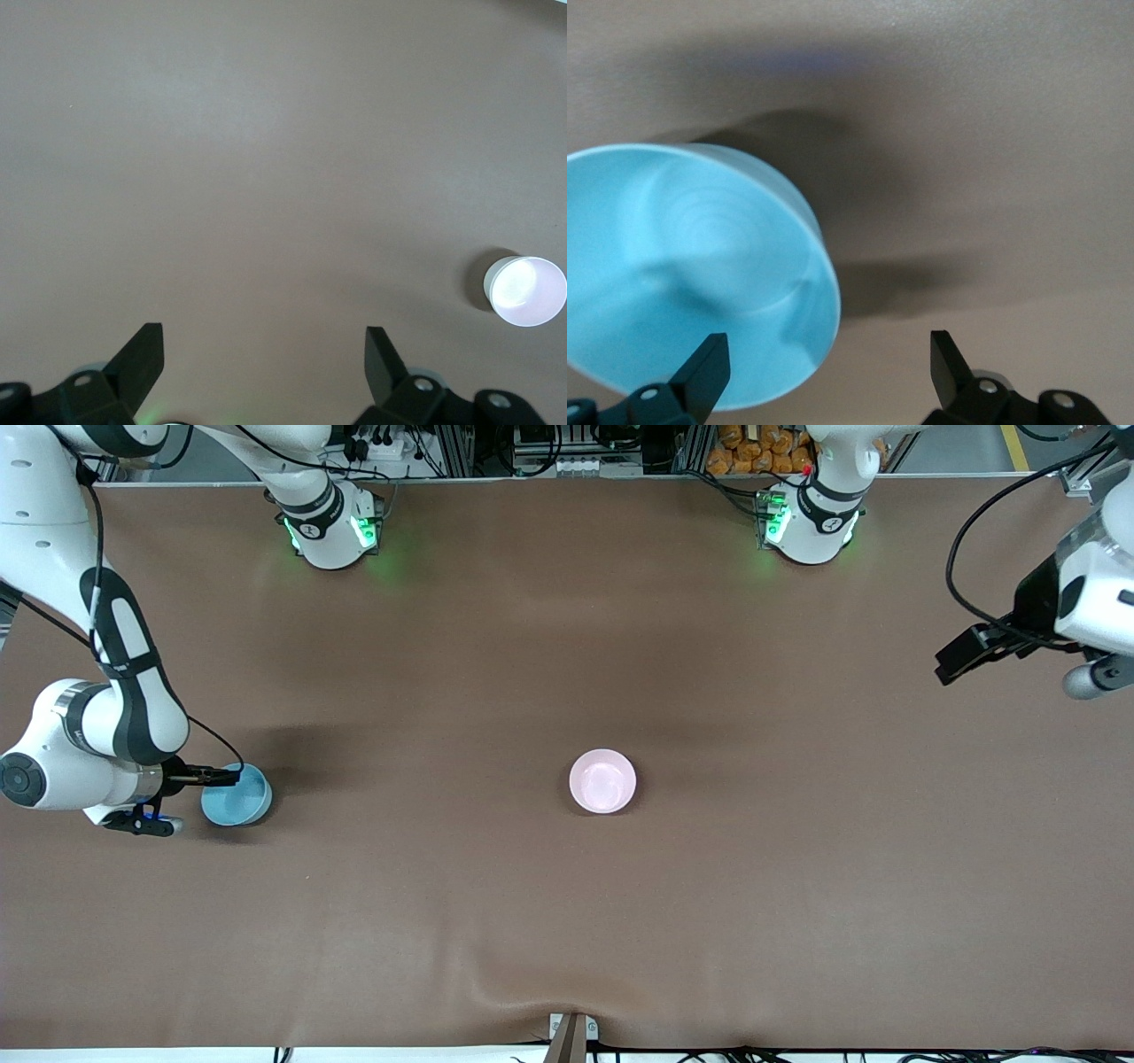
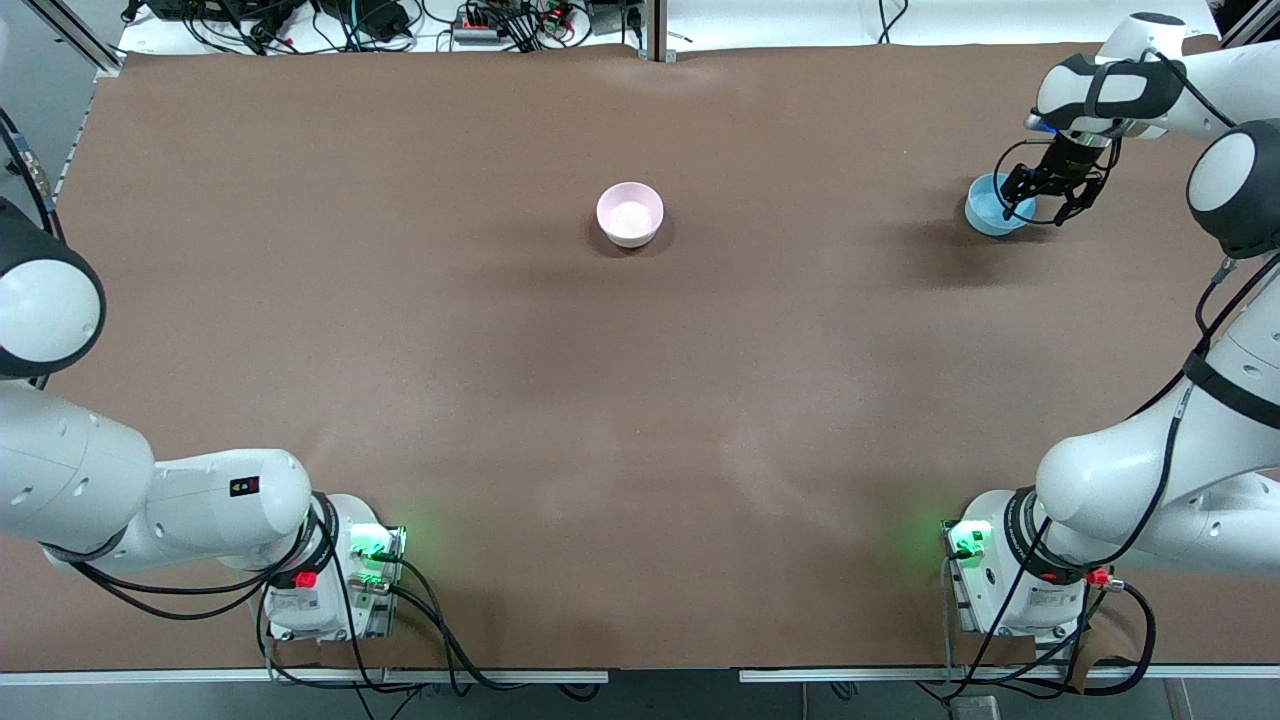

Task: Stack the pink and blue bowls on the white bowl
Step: 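Close the right gripper on the blue bowl rim and lift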

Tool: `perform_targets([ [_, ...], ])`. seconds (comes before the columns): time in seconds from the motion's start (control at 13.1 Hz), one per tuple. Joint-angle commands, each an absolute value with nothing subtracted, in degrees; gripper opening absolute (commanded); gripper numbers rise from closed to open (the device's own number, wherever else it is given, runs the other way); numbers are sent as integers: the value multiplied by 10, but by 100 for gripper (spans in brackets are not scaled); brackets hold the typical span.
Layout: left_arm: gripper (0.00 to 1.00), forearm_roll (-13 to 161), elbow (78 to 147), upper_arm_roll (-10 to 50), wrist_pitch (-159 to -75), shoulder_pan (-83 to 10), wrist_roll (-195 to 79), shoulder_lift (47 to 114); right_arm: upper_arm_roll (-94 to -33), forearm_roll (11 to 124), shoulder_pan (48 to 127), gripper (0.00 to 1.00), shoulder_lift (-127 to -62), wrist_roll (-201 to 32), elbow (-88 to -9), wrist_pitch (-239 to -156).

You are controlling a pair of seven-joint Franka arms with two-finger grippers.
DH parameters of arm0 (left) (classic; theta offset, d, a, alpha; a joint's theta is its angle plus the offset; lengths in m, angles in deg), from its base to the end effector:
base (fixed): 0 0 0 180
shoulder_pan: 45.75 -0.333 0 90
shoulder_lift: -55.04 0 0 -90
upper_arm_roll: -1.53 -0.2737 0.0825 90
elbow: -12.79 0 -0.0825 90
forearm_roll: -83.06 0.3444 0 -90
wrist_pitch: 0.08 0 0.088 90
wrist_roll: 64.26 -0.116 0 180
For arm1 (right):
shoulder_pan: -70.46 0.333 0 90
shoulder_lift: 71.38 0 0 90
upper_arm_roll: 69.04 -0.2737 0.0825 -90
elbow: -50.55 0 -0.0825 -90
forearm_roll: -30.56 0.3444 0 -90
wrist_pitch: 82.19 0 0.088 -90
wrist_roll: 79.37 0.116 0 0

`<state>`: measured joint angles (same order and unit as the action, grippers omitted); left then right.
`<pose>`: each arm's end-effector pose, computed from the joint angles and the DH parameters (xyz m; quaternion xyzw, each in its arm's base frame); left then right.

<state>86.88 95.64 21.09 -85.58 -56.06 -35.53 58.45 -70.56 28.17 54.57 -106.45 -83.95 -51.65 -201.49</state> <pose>0.5179 -0.0706 0.5908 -0.9848 -0.1718 -0.0029 0.0236 0.5486 -0.1434 0.1752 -0.9851 0.0726 0.1552 0.0173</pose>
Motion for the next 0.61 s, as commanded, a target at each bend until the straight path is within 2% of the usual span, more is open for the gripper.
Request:
perform_targets([
  [0.0, 100, 859, 950, 215, -831, -574, -360, 579, -714, 274, 537, 72, -1076, -844, -514, -2030],
  [0.08, 100, 859, 950, 215, -826, -574, -360, 578, -714, 274, 536, 52, -1078, -844, -514, -2043],
  [0.15, 100, 858, 950, 215, -820, -574, -361, 575, -714, 276, 536, 7, -1079, -843, -514, -2046],
  [0.23, 100, 857, 951, 215, -813, -577, -364, 575, -714, 277, 537, 0, -1080, -842, -514, -2045],
  [0.53, 100, 808, 951, 214, -811, -612, -396, 575, -714, 277, 538, 0, -1078, -842, -513, -2039],
])
